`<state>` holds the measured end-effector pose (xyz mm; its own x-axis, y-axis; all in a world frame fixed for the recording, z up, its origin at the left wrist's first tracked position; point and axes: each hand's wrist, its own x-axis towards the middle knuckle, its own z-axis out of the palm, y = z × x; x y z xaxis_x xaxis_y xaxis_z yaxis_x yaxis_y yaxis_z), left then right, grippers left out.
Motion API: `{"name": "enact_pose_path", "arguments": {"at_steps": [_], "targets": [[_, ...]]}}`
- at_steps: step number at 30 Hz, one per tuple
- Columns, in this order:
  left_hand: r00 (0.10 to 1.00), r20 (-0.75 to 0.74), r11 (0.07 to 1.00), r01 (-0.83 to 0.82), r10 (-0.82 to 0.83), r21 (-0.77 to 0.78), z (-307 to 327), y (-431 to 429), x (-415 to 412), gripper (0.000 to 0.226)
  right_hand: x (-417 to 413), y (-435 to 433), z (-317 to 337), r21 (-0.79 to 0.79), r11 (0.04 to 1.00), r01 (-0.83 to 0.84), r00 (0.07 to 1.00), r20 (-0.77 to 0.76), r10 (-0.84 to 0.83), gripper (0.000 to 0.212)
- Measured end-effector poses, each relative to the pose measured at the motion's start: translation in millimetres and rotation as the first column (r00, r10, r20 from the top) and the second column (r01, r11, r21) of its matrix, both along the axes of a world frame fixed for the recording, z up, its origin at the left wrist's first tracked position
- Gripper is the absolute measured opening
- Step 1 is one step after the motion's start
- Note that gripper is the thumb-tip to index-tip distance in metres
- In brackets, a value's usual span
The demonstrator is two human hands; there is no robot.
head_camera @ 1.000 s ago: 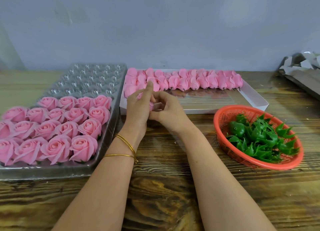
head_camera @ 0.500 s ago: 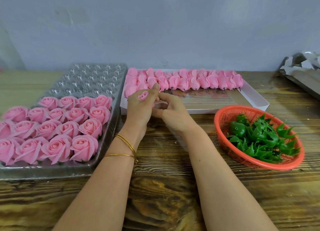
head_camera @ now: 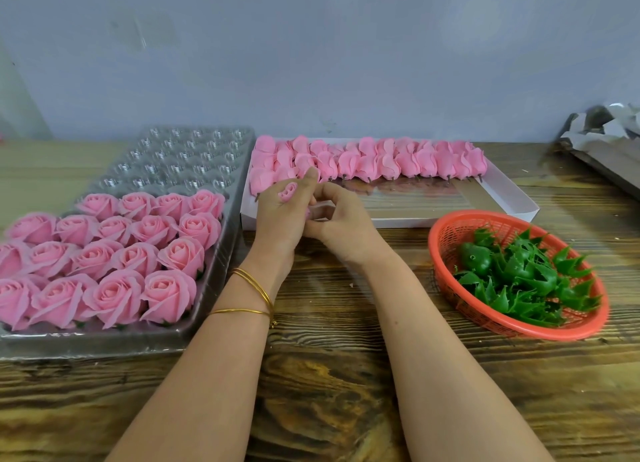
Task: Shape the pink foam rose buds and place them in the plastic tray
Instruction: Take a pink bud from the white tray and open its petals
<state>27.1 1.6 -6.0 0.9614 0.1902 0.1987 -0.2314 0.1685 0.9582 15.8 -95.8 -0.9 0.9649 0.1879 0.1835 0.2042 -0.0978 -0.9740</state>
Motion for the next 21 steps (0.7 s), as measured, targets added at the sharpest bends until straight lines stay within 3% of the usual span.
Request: {"name": "enact_pose_path", "arguments": {"at_steps": [3, 12, 15, 18, 21], "targets": [[0.999, 0.014, 0.999, 0.032, -0.032, -0.006, 0, 1, -1, 0.025, -1, -1, 3, 0.026, 1.0, -0.017, 1.0, -0.02, 0.017, 0.029], [0.998, 0.008, 0.996, 0.059, -0.06, 0.066, 2, 1, -3, 0.021, -5, -5, 9, 0.106, 0.985, -0.135, 0.984, -0.099, 0.145, 0.033], [0.999, 0.031, 0.994, 0.028, -0.031, 0.103, 2, 2, -4, 0.029, -5, -3, 12, 0.102, 0.994, -0.022, 0.993, -0.109, 0.033, 0.03], [0.996, 0.089, 0.988, -0.007, -0.007, 0.151, 4, 1, -6, 0.022, -3, -2, 13, 0.112, 0.985, 0.129, 0.989, -0.082, -0.12, 0.024], [0.991, 0.12, 0.959, -0.09, 0.06, 0.267, 4, 1, -5, 0.034, -3, -2, 14, 0.128, 0.974, 0.189, 0.982, -0.044, -0.185, 0.017]]}}
